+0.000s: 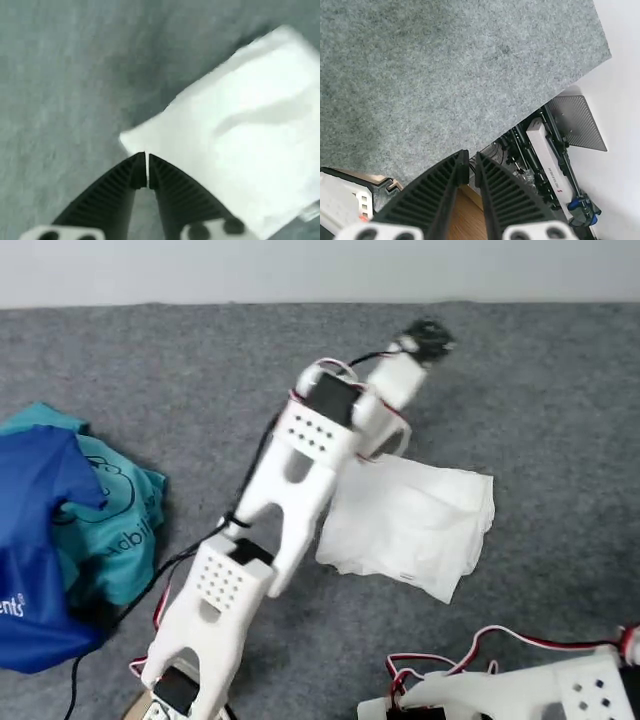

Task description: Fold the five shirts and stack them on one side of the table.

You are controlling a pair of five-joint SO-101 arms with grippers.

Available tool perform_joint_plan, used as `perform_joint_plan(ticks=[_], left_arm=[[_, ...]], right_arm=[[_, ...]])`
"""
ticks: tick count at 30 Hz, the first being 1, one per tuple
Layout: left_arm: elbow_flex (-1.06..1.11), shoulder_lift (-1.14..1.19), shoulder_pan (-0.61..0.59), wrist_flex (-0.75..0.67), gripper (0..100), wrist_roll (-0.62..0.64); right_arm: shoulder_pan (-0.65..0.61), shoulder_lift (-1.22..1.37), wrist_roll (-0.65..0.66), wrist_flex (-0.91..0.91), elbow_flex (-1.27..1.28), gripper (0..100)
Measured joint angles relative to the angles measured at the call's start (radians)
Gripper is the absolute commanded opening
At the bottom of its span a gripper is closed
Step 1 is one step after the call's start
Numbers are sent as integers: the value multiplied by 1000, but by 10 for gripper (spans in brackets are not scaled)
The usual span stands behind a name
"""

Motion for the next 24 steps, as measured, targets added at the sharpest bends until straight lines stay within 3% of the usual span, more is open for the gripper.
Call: perform_joint_plan(ticks=[10, 18, 24], left_arm=[[336, 0, 104, -75, 14, -31], [439, 0, 235, -86, 14, -31], [423, -2, 379, -15, 14, -15]], right_arm=[[-2, 0, 0, 0, 0, 36], [2, 0, 0, 0, 0, 36], [26, 0, 0, 0, 0, 36]])
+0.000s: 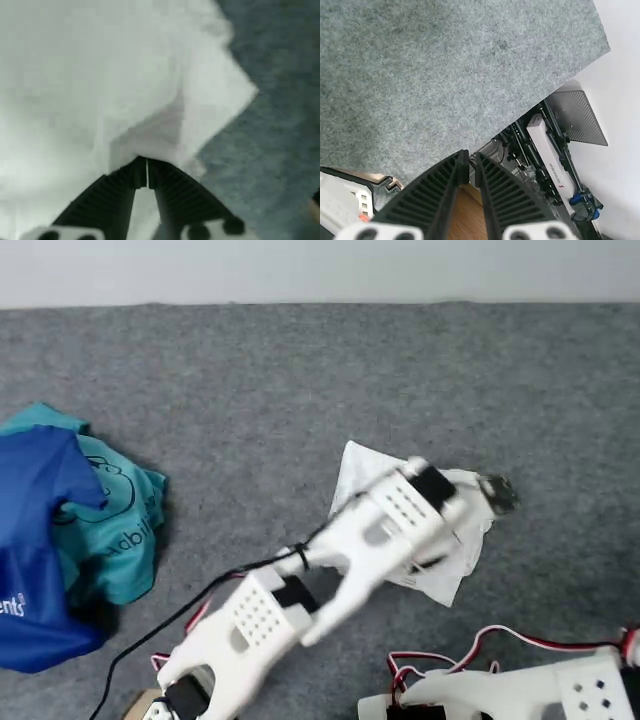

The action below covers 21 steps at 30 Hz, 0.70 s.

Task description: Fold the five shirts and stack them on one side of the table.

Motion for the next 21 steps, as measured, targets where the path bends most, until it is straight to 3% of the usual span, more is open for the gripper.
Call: perform_joint_plan(ticks=[4, 13, 21], left_arm=[[-66, 0, 72, 9, 14, 48], [-124, -9, 89, 12, 14, 58], [-81, -249, 86, 14, 14, 58]], right_arm=[[3, 0, 0, 0, 0, 36], [2, 0, 0, 0, 0, 36], [2, 0, 0, 0, 0, 37]])
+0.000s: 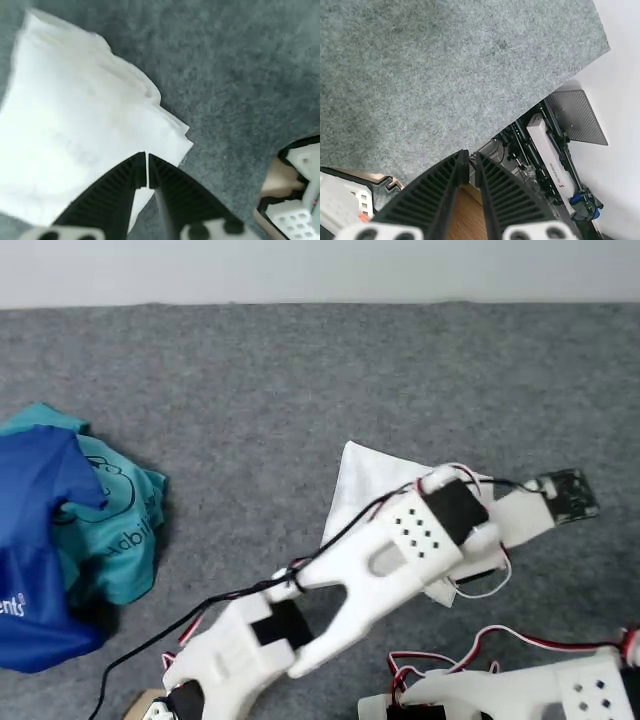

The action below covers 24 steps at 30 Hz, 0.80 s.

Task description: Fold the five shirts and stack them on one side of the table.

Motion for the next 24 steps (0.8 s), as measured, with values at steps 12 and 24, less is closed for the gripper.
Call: perform_joint_plan(ticks=[12, 24], left_arm=[[328, -71, -287, 0, 14, -5], [652, -89, -334, -89, 14, -9]], right_arm=[[0, 0, 0, 0, 0, 38], [-2, 0, 0, 0, 0, 39]])
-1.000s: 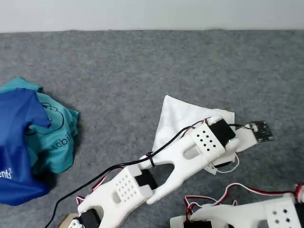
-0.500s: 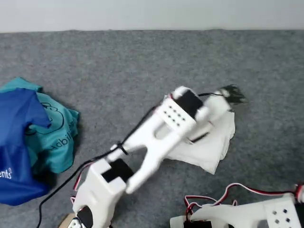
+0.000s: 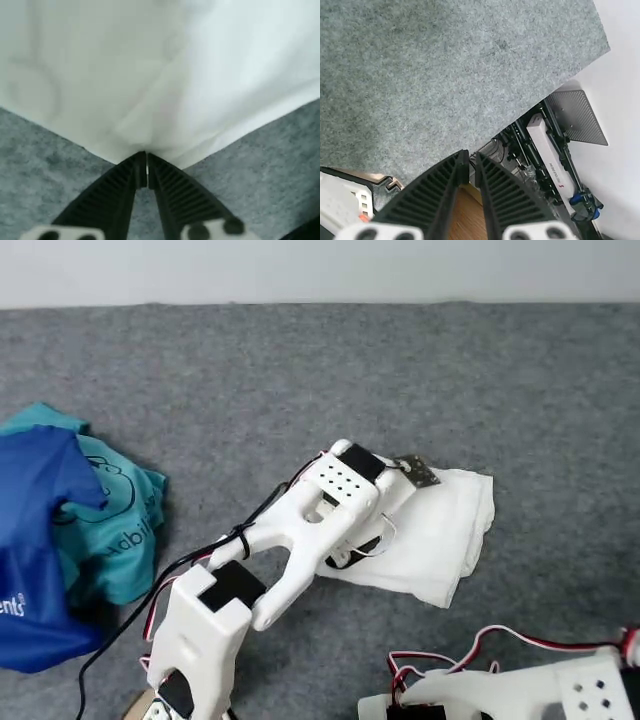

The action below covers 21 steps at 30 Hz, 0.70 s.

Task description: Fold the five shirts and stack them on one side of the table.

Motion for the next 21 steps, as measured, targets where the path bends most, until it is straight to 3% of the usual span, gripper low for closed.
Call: perform_joint_plan(ticks=[5, 10, 14, 21], left_arm=[[-98, -58, -26, 37, 14, -3], [-247, -160, -109, 81, 14, -3], [-258, -279, -230, 86, 14, -3], [-52, -535, -443, 89, 14, -3]], right_arm=[[0, 0, 0, 0, 0, 39], [-103, 0, -2, 0, 0, 38], [-256, -5, -80, 2, 20, 39], [-672, 0, -299, 2, 164, 40]])
